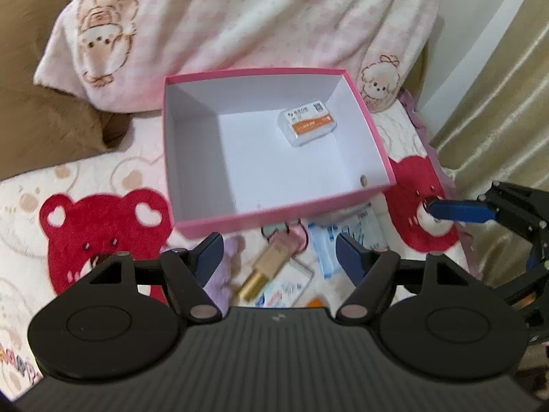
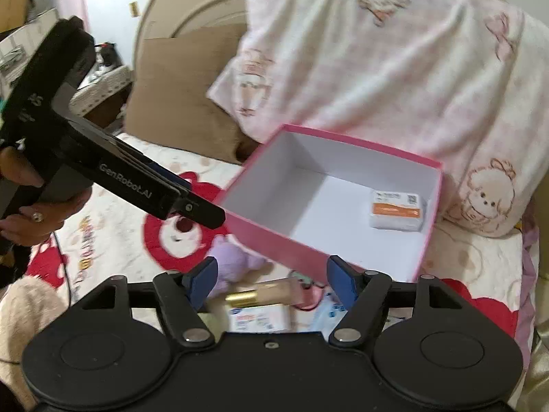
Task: Organize objects
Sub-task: 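Open the left tool and lift it out of the pink box, then lower the left tool onto the green yarn skein and grasp it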
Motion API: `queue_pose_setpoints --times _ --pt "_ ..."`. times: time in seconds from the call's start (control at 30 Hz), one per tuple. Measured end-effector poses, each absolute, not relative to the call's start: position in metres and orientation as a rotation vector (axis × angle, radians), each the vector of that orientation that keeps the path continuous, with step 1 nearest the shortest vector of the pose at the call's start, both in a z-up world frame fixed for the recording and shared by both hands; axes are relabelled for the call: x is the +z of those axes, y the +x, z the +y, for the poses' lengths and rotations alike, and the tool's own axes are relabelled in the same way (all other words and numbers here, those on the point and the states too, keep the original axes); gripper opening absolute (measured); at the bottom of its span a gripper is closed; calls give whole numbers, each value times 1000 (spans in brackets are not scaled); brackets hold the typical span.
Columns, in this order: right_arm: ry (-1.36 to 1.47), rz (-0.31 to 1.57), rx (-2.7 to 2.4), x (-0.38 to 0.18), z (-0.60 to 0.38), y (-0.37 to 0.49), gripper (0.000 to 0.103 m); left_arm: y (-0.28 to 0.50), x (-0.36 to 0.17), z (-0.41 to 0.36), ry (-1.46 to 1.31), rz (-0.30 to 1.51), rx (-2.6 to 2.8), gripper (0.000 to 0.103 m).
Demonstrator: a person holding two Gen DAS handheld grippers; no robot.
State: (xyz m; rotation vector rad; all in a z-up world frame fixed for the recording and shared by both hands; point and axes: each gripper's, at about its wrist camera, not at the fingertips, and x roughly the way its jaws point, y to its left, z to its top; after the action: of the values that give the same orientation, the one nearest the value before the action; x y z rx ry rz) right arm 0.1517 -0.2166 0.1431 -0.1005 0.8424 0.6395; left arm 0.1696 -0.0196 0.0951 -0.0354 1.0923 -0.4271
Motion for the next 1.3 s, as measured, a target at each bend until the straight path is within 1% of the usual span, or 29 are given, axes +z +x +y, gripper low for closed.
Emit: queue_pose_setpoints --times 0.03,0.17,0.27,0.37,0.67,1.2,1.3 --pt "-104 840 655 148 -214 145 79 163 98 -14 -42 1097 -433 75" --pt "-124 835 711 160 -201 119 82 143 94 1 -57 1115 -440 77" --pt "-144 848 753 157 -188 109 83 132 85 12 -85 1134 -430 79" --pt "-177 865 798 151 -173 98 83 123 72 20 -122 1146 -428 83" --pt "-317 924 859 126 -131 83 83 98 34 44 -242 1144 -383 86" --pt "-618 890 939 33 -81 73 83 96 -60 61 -322 1217 -202 86" --pt "-688 889 929 18 -74 74 83 98 -75 66 -299 1227 -168 87"
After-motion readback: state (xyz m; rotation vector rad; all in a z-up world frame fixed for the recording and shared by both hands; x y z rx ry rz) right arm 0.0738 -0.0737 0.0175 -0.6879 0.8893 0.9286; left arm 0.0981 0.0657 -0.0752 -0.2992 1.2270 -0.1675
